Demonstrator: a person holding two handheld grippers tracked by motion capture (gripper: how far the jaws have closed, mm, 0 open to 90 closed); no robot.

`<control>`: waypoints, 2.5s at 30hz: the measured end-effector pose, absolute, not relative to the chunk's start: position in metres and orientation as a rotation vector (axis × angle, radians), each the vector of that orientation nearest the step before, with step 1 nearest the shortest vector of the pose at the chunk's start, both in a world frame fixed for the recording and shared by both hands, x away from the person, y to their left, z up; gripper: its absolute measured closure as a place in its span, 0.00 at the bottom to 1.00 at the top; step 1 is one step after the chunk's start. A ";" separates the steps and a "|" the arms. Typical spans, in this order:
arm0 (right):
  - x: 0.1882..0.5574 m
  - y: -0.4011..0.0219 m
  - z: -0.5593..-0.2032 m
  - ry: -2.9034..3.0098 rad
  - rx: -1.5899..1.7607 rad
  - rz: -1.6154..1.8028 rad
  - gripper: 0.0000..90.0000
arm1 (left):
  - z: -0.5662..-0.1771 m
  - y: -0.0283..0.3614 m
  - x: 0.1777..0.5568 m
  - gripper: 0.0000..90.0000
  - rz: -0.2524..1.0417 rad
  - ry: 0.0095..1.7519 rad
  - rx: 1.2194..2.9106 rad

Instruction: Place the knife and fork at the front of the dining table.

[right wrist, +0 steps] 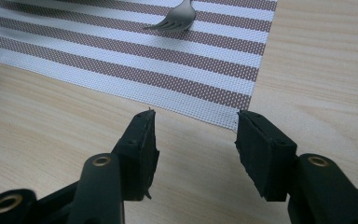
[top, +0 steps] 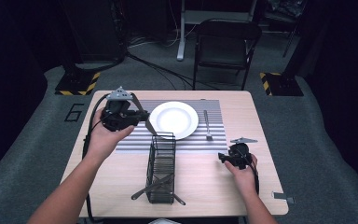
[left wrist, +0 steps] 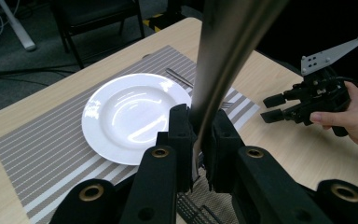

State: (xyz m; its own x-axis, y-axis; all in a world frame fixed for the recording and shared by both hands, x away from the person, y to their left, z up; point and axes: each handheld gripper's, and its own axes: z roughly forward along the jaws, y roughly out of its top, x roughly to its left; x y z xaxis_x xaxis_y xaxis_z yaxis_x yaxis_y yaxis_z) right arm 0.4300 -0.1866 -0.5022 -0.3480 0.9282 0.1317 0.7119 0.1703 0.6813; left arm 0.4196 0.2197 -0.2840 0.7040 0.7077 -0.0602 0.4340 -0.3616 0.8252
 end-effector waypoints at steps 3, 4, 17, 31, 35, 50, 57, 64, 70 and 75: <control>0.430 -0.186 -0.502 2.134 1.568 0.966 0.52 | -0.280 0.228 0.420 0.91 0.398 0.887 2.001; 0.430 -0.187 -0.502 2.143 1.553 0.961 0.52 | -0.279 0.231 0.420 0.91 0.403 0.890 2.000; 0.430 -0.187 -0.502 2.143 1.552 0.966 0.52 | -0.287 0.252 0.428 0.91 0.428 0.963 1.965; 0.430 -0.188 -0.502 2.134 1.577 0.978 0.51 | -0.320 0.261 0.444 0.91 0.436 1.028 1.962; 0.430 -0.188 -0.502 2.135 1.581 0.982 0.51 | -0.329 0.263 0.447 0.91 0.441 1.040 1.969; 0.430 -0.188 -0.502 2.135 1.575 0.989 0.50 | -0.360 0.279 0.450 0.91 0.458 1.107 1.971; 0.430 -0.187 -0.502 2.137 1.571 0.990 0.51 | -0.373 0.285 0.450 0.91 0.462 1.139 1.979; 0.430 -0.187 -0.502 2.140 1.568 0.991 0.50 | -0.391 0.291 0.453 0.91 0.444 1.187 1.969; 0.430 -0.186 -0.503 2.143 1.571 0.990 0.51 | -0.404 0.295 0.457 0.91 0.435 1.223 1.984; 0.430 -0.186 -0.503 2.147 1.570 0.990 0.51 | -0.410 0.297 0.462 0.91 0.426 1.239 1.960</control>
